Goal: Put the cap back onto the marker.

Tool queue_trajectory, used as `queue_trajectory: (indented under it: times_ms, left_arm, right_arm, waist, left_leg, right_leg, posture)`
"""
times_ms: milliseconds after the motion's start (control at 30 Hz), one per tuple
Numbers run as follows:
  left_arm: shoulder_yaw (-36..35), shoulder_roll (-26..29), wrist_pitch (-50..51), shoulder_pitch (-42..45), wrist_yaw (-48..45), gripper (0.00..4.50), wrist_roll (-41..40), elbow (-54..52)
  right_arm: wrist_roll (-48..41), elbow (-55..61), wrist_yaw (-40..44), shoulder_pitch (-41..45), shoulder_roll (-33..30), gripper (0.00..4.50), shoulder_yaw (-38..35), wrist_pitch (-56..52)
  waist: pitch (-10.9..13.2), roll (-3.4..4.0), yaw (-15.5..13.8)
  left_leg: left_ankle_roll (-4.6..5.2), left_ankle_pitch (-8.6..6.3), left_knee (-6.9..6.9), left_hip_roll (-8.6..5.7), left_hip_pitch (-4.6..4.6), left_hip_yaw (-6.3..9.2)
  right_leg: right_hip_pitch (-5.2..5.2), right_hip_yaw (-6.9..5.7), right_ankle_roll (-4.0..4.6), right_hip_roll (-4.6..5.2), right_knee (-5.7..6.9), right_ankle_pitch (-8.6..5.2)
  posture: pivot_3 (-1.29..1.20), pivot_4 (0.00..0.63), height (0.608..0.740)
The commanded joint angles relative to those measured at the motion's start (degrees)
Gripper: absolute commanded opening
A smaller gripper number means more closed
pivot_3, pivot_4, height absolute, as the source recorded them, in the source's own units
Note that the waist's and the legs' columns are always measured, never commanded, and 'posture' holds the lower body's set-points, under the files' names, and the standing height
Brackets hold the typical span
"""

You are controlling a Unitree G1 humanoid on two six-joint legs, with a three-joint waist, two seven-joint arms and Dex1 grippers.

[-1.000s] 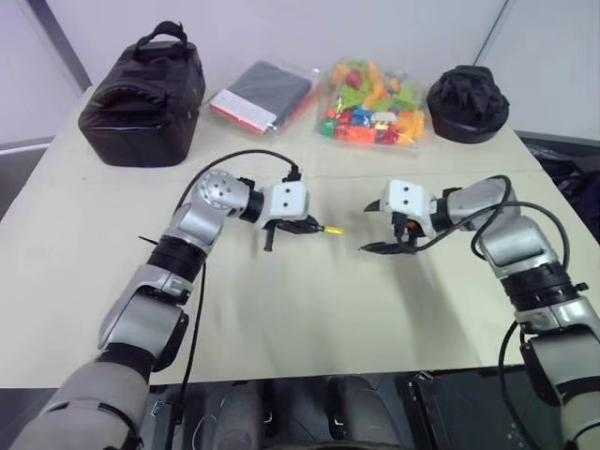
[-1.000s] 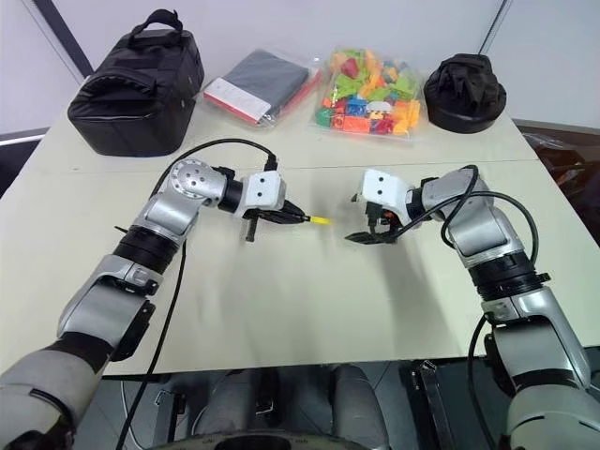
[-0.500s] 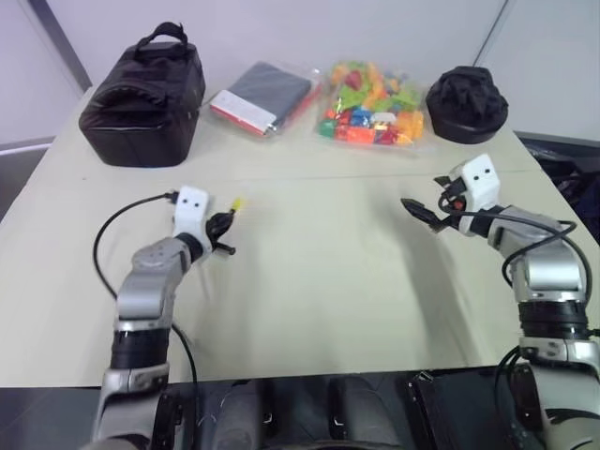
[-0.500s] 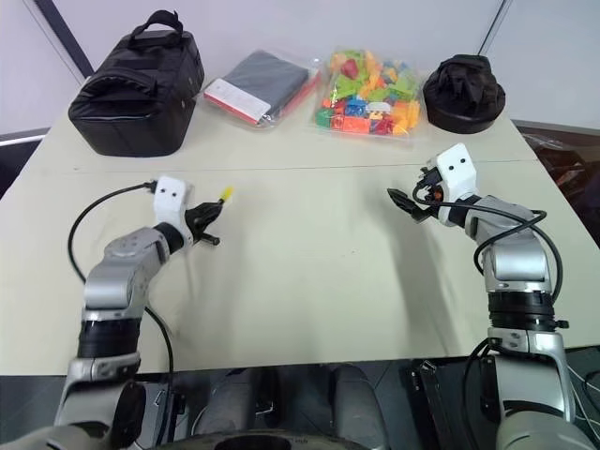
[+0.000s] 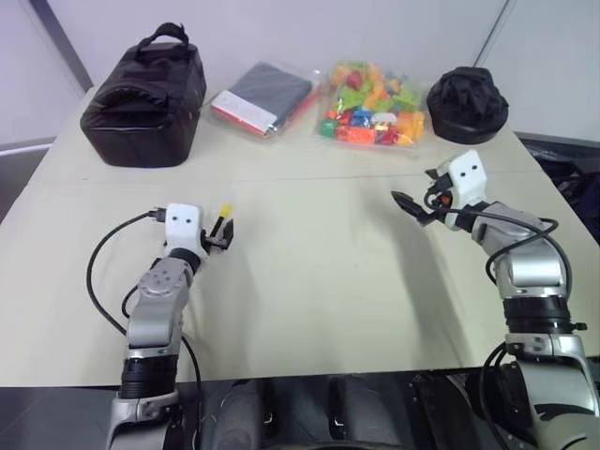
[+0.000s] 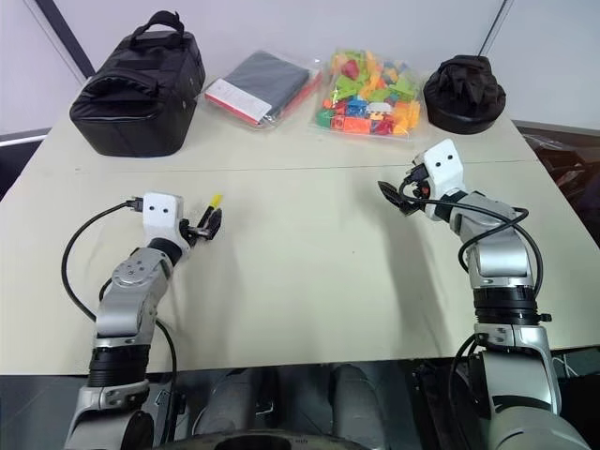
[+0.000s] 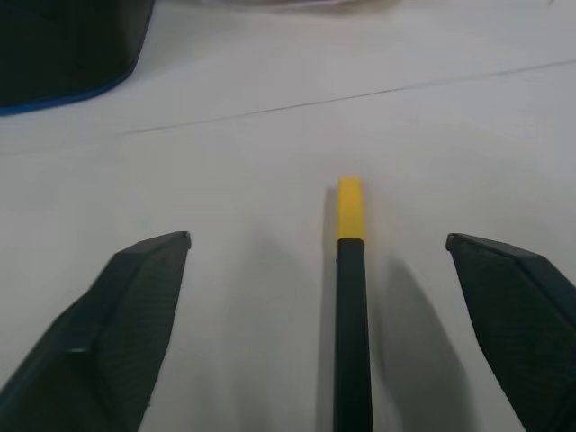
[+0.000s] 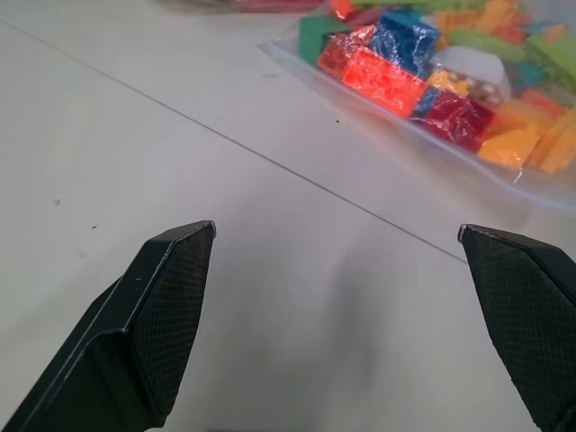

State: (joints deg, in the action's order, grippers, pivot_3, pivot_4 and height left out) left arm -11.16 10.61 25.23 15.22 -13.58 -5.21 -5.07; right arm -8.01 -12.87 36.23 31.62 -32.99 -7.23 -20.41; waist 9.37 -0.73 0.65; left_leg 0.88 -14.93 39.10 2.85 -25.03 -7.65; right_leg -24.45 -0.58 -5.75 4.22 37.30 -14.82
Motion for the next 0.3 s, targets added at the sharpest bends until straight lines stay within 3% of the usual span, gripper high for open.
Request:
queue_trajectory:
  times_ms: [33, 100, 200, 300]
  left_arm:
    - [-8.23, 3.07, -0.99, 4.56, -3.06, 4.46, -9.61, -3.63]
    - [-12.05, 7.75, 2.14, 5.62, -5.71, 4.46, -13.83, -4.21]
    - [-14.74, 15.49, 2.63, 2.83, -9.52, 4.46, -14.70, -2.72]
    - [-16.32, 19.88, 1.91, -0.83, -11.79, 4.46, -15.19, -1.36]
  right_arm:
    - [-1.57, -0.51, -3.07, 1.99, -0.97, 4.50, -4.76, 2.88]
    - [-2.52, -1.20, -4.56, 1.69, -1.37, 4.50, -7.01, 3.72]
    - [-2.41, -0.91, -4.95, -1.98, -2.24, 4.50, -8.33, 5.18]
    - [-2.70, 0.77, -4.73, -5.99, -2.39, 4.50, -8.89, 6.00]
  waist:
    - [0.01, -0.02, 0.06]
    - [0.02, -0.03, 0.16]
    - [-0.02, 0.04, 0.51]
    - [-0.04, 0.06, 0.44]
  left_leg:
    - [0.00, 0.00, 0.00, 0.00, 0.00, 0.00]
    - [-0.05, 0.03, 0.00, 0.02, -0.01, 0.00]
    - [-0.14, 0.08, -0.04, 0.04, 0.01, -0.02]
    - [-0.15, 0.08, -0.12, 0.04, 0.03, -0.07]
  right_leg:
    - [0.00, 0.00, 0.00, 0.00, 0.00, 0.00]
    - [-0.02, -0.01, 0.00, -0.03, 0.01, 0.00]
    - [-0.03, 0.01, 0.00, -0.05, -0.04, 0.00]
    - [0.01, 0.01, 0.00, -0.03, -0.15, -0.01]
  posture:
    - [0.00, 0.150, 0.740]
    - [0.00, 0.150, 0.740]
    - [0.00, 0.150, 0.740]
    - [0.00, 0.150, 0.740]
